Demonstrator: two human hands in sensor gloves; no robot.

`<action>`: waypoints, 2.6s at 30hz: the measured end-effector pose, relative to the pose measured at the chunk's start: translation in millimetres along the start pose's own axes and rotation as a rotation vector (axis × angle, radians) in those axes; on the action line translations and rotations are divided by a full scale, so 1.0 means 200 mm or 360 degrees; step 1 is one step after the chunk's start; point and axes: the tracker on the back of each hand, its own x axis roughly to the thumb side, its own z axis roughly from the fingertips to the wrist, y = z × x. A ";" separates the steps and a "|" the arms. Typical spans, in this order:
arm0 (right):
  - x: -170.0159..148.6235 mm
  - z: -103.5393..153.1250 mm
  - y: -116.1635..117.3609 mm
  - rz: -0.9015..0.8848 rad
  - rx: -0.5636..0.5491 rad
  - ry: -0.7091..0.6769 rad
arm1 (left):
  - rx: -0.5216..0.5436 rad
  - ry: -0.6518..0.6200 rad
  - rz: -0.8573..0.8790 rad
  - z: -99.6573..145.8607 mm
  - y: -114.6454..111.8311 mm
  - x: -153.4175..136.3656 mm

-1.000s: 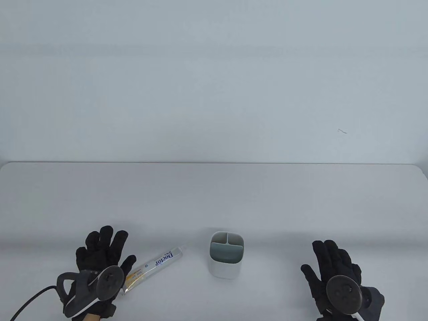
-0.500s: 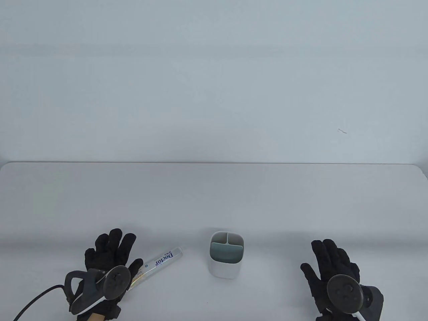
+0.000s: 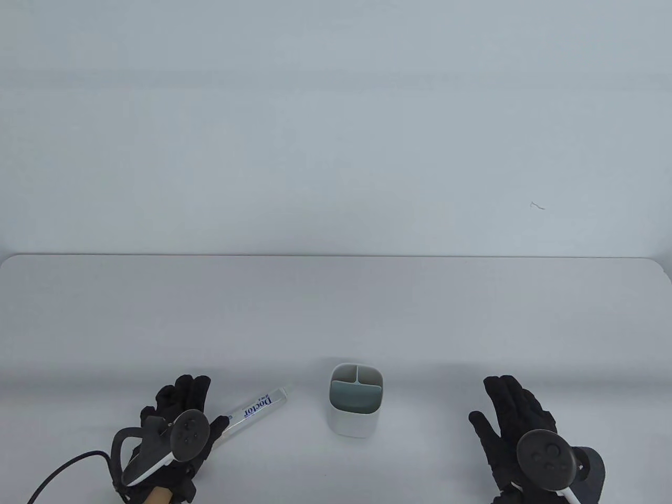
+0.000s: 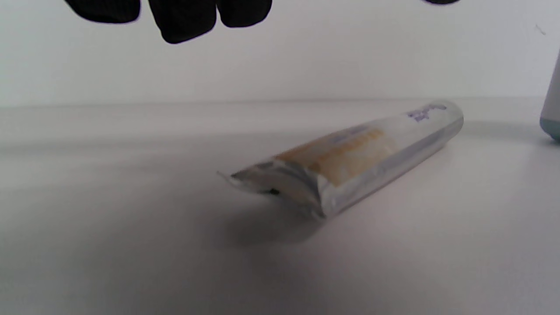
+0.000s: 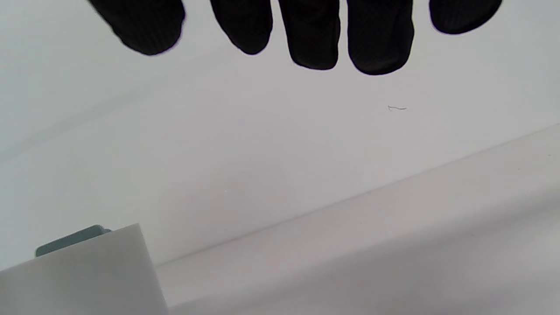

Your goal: Insert toothpaste into the toothbrush holder

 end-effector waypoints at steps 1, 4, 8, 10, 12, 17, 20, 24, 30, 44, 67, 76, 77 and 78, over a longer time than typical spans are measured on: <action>0.00 0.00 0.00 0.0005 0.0014 -0.0002 | -0.0050 0.0002 -0.0003 -0.01 -0.03 0.00; 0.03 0.00 0.02 0.0011 0.0051 -0.0025 | -0.0152 -0.0006 -0.0009 -0.02 -0.08 0.01; 0.03 0.00 0.04 0.0059 0.0058 -0.0018 | -0.0202 -0.0036 -0.0069 -0.02 -0.11 0.04; 0.02 0.00 0.06 0.0069 0.0089 -0.0004 | -0.0229 -0.0034 -0.0095 -0.03 -0.14 0.04; 0.03 0.01 0.08 0.0062 0.0119 -0.0011 | -0.0298 -0.0017 -0.0126 -0.03 -0.16 0.04; 0.08 0.02 0.10 0.0082 0.0150 -0.0061 | -0.0318 0.0006 -0.0115 -0.03 -0.18 0.02; 0.08 0.02 0.11 0.0095 0.0161 -0.0064 | -0.0330 -0.0019 -0.0096 -0.04 -0.18 0.02; 0.07 0.01 0.12 0.0069 0.0178 -0.0035 | -0.0351 -0.0017 -0.0115 -0.04 -0.19 0.03; 0.06 0.01 0.13 0.0048 0.0208 -0.0046 | -0.0368 -0.0013 -0.0208 -0.04 -0.22 0.04; 0.08 0.01 0.16 0.0008 0.0273 -0.0066 | -0.0226 -0.0007 -0.0279 -0.05 -0.20 0.07; 0.10 0.02 0.18 0.0017 0.0303 -0.0080 | -0.0271 -0.0069 -0.0435 -0.04 -0.20 0.13; 0.10 0.01 0.18 -0.0004 0.0319 -0.0082 | -0.0218 0.0068 -0.0439 -0.04 -0.16 0.08; 0.10 0.01 0.18 -0.0003 0.0319 -0.0080 | -0.0214 0.0070 -0.0420 -0.04 -0.16 0.08; 0.10 0.01 0.18 -0.0001 0.0320 -0.0078 | -0.0198 0.0067 -0.0406 -0.04 -0.15 0.09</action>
